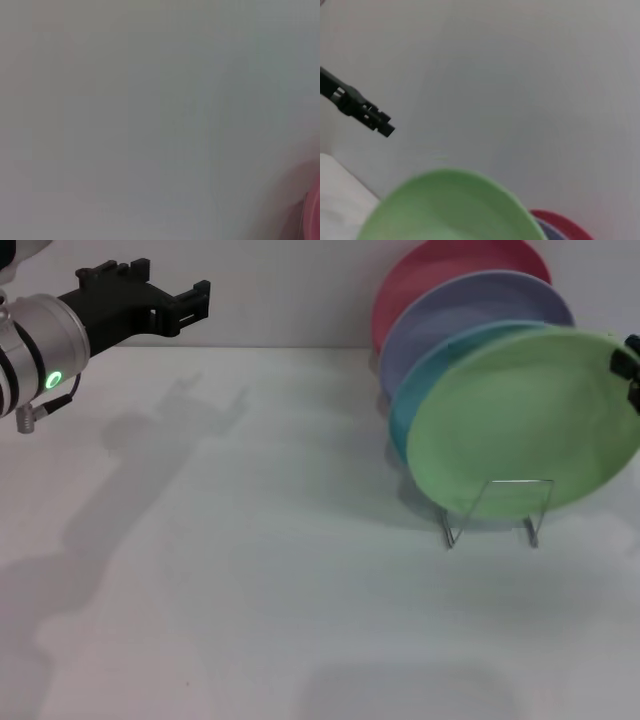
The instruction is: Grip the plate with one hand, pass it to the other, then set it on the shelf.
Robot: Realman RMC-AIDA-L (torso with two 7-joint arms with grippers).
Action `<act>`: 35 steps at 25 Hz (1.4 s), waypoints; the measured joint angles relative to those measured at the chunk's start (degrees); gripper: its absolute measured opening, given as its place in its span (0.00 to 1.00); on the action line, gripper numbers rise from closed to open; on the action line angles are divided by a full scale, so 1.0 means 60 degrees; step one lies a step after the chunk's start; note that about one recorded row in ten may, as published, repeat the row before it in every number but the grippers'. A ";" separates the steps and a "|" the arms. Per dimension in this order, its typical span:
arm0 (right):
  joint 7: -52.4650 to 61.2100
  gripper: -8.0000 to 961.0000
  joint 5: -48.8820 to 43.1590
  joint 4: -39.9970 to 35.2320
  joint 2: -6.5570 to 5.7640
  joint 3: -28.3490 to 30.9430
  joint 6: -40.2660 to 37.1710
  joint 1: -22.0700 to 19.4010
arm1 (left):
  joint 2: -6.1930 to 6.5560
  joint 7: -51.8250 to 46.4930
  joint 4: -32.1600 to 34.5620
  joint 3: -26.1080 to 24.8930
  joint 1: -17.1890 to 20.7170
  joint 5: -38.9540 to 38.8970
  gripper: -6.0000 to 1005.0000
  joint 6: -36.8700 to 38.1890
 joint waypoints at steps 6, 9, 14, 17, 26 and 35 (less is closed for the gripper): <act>0.0062 0.22 -0.0188 -0.0182 0.0008 -0.0009 0.0147 -0.0071 | 0.0000 0.0005 0.0018 0.0000 -0.0094 0.0000 0.74 -0.0032; 0.0242 0.36 -0.0184 -0.0233 0.0008 0.0005 0.0374 -0.0086 | 0.0000 0.0014 0.0061 0.0000 -0.0108 0.0000 0.74 -0.0038; 0.0254 0.55 0.0302 -0.0430 0.0034 0.0069 0.0857 -0.0043 | 0.0000 0.0018 0.0132 0.0003 -0.0092 0.0001 0.74 -0.0037; 0.0236 0.63 0.0751 -0.0547 0.0012 0.0085 0.1301 -0.0012 | 0.0000 0.0018 0.0135 0.0031 -0.0034 0.0001 0.74 -0.0037; -0.1873 0.64 0.5613 -0.2851 0.0104 0.0237 0.2584 -0.0081 | -0.0002 0.0231 0.0038 0.0412 0.0340 0.0004 0.74 0.1121; -0.3712 0.64 0.8907 -0.6221 0.0126 0.1401 0.2197 0.0744 | -0.0012 -0.0733 0.2616 0.3935 0.1179 0.0650 0.74 1.1329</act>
